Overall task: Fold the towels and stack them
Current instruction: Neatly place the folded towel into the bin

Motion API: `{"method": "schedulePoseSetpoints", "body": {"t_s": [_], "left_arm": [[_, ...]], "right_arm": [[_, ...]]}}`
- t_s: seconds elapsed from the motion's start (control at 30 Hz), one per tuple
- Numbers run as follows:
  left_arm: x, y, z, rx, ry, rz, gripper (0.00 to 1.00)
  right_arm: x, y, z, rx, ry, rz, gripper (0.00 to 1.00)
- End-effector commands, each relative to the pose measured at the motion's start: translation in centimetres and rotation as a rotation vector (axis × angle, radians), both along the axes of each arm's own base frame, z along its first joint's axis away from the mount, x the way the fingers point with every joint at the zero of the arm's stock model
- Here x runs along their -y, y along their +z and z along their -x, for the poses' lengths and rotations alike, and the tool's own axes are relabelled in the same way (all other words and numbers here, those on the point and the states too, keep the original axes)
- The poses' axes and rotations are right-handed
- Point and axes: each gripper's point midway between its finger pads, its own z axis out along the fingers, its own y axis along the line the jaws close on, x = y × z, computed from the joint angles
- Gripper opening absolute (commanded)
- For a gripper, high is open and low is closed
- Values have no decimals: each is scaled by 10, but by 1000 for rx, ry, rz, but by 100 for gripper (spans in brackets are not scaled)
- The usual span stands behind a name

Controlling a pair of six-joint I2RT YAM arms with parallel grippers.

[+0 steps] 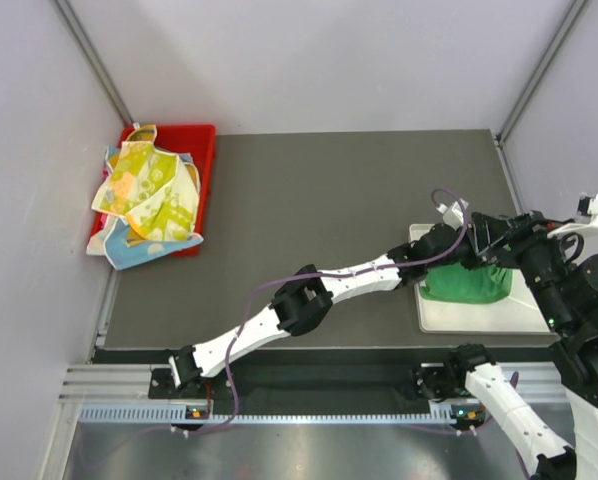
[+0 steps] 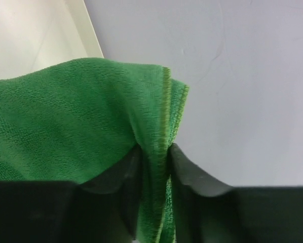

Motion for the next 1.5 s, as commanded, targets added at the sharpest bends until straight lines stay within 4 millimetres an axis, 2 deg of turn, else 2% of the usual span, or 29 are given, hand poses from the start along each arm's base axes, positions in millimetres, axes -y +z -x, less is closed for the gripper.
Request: {"method": "schedulePoseSetpoints", "body": {"t_s": [0.0,0.1,0.2,0.53,0.8,0.87,1.0,1.07,1.1,1.13,1.3,1.47], "left_arm": [[2,33,4,40,-1,109,36],[2,31,5,45,-10,105,47],[1,29,3,35,-14,109,51],[2,11,2,11,-28,108,56],[3,-5,-7,-5,10,107,62],[2,-2,-8,2,17,123,65],[1,5,-11,10,21,126,66],[-2,0,-14,-4,19,112,66],[-4,6,-17,-4,23,121,66],[-6,-1,-18,-15,20,107,66],[-9,-4,-20,-32,-5,103,66],[-14,-21,-25,-74,-19,100,65]], "right_arm": [[6,11,6,43,-22,2,58],[6,11,5,41,-20,1,58],[6,11,4,38,-23,1,58],[12,8,-2,19,-66,13,58],[19,0,-10,-13,-113,38,59],[20,-2,-13,-28,-124,42,59],[33,-13,-26,-97,-207,80,59],[38,-16,-29,-137,-236,103,60],[42,-22,-37,-181,-274,127,60],[45,-23,-37,-203,-287,143,60],[54,-41,-48,-325,-351,207,63],[65,-59,-42,-415,-397,248,64]]}}
